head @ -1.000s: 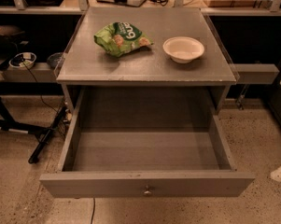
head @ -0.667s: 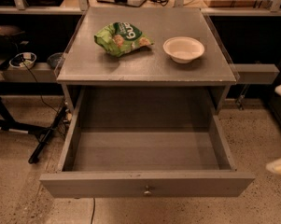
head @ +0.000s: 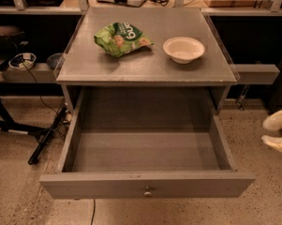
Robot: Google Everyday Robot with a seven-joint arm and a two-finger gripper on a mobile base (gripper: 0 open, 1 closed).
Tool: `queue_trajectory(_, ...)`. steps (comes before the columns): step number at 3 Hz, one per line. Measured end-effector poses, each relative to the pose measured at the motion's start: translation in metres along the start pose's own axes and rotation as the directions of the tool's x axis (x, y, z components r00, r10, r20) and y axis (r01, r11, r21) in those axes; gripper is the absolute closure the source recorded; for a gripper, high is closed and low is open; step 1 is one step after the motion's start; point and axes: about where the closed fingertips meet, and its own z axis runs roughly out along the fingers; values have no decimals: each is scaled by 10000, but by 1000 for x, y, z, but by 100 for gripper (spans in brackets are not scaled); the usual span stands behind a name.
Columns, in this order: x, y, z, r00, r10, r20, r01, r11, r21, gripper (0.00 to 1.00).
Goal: Close top drawer
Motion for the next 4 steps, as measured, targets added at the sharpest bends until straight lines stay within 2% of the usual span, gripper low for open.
queue_trajectory(1,8,15,13,9986,55,531,-26,9986,-534,85)
queue_trajectory(2,13,30,29,9912,223,1301,-42,9905,-1376,100)
queue_trajectory(3,17,43,45,9821,419,1839,19,9728,-2316,100)
queue_trajectory(4,18,54,57,9714,554,2311,224,9469,-3209,100)
